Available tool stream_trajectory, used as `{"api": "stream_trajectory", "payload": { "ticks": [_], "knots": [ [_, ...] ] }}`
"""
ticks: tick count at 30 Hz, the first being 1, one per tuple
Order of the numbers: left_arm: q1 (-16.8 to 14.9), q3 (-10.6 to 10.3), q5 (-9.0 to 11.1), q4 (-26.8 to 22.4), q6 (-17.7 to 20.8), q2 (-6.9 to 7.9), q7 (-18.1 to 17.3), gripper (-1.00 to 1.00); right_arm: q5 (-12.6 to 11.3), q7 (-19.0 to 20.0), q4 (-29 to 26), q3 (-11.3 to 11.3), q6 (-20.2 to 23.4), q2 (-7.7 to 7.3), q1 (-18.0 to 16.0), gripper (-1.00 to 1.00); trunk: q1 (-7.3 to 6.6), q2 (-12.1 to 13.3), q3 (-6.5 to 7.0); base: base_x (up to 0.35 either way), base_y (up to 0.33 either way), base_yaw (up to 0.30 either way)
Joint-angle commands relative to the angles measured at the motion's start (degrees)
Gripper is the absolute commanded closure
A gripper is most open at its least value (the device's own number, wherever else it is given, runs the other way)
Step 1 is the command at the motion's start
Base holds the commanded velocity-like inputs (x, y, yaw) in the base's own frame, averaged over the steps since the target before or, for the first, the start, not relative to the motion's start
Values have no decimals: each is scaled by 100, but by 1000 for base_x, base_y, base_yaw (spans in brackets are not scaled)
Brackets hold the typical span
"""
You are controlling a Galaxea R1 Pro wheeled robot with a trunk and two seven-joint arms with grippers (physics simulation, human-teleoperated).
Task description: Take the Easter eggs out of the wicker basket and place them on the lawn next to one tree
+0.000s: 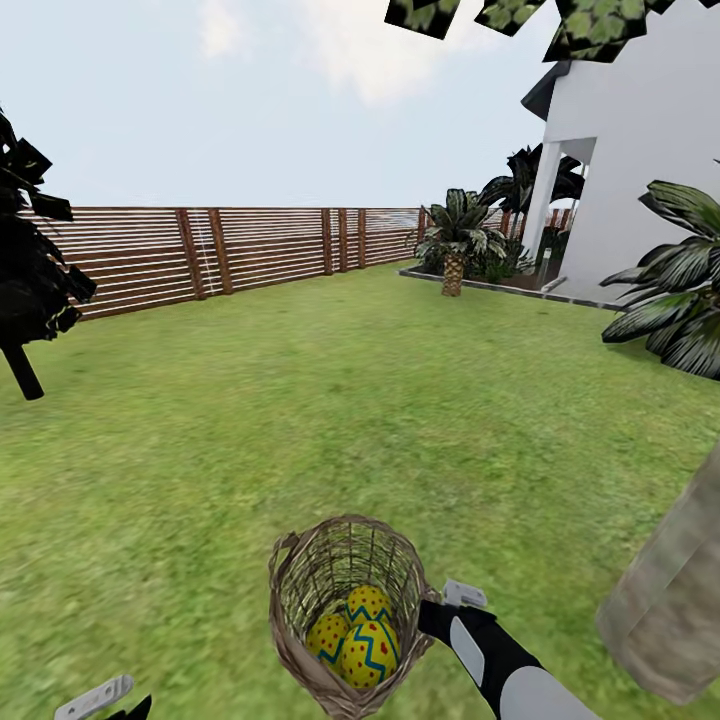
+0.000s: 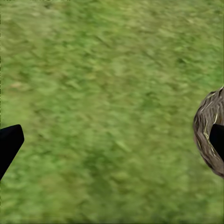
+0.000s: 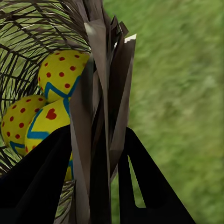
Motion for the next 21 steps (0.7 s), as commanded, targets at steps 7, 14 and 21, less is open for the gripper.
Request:
{"api": "stream_trajectory", "payload": {
  "ticks": [7,14,21],
  "knots": [
    [72,11,46,-60,77,2,17,-100,-41,-4,-19,-30,33,2,5,100,155,-286,-131,0,0,0],
    [159,11,62,-256,289,2,-87,-100,-41,-4,-18,-23,33,3,6,100,309,-567,-257,0,0,0],
    [254,133,27,-452,594,6,-150,-100,-57,-4,-8,-14,33,23,6,100,462,-848,-383,0,0,0]
  ]
}}
